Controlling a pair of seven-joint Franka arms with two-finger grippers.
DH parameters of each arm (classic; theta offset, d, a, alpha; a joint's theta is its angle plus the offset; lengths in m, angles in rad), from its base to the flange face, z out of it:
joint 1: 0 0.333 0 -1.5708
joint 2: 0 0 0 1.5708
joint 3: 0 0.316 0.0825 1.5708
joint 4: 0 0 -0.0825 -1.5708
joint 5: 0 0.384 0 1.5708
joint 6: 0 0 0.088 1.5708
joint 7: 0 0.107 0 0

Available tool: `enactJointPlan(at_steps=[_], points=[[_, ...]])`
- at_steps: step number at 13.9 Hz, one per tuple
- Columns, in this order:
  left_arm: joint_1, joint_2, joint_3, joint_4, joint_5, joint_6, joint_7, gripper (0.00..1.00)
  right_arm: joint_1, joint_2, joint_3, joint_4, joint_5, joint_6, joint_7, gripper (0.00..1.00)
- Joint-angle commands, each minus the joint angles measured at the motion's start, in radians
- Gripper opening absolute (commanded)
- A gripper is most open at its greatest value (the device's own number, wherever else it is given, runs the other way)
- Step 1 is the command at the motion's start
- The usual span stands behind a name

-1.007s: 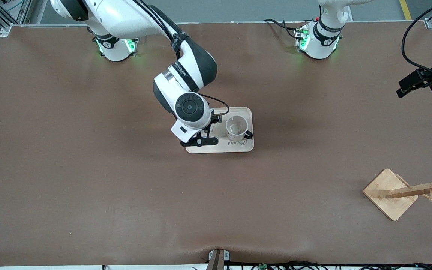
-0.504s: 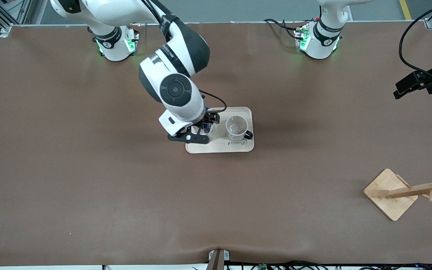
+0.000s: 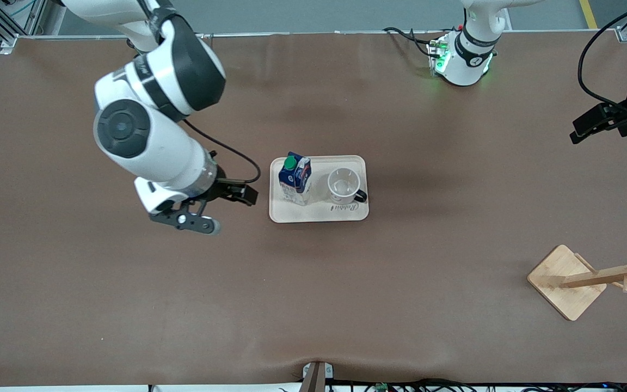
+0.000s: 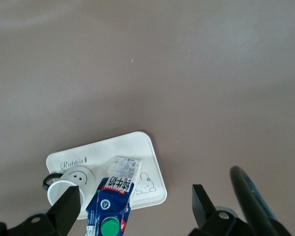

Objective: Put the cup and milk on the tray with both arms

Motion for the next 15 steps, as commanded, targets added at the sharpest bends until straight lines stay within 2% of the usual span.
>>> enactJointPlan(at_steps=[1,3,6,8,11,15], points=[[0.000,0.004,-0.002,0.017,-0.016,-0.007,-0.007,1.00,-0.063,-0.074,0.011,-0.008,-0.004,-0.096,0.001,1.00],[0.000,0.005,-0.002,0.019,-0.016,-0.007,-0.007,1.00,-0.107,-0.140,0.014,-0.016,-0.005,-0.128,-0.042,1.00],[0.003,0.005,-0.002,0.019,-0.016,-0.007,-0.007,1.00,-0.172,-0.210,0.013,-0.043,-0.024,-0.232,-0.276,1.00],[0.005,0.005,-0.002,0.019,-0.014,-0.007,-0.009,1.00,-0.167,-0.253,0.019,-0.074,-0.134,-0.278,-0.304,1.00],[0.008,0.005,-0.002,0.019,-0.014,-0.007,-0.007,1.00,-0.218,-0.382,0.013,-0.267,-0.148,-0.216,-0.416,1.00],[0.008,0.005,-0.002,0.019,-0.014,-0.007,-0.009,1.00,-0.265,-0.433,0.014,-0.343,-0.173,-0.176,-0.496,1.00]])
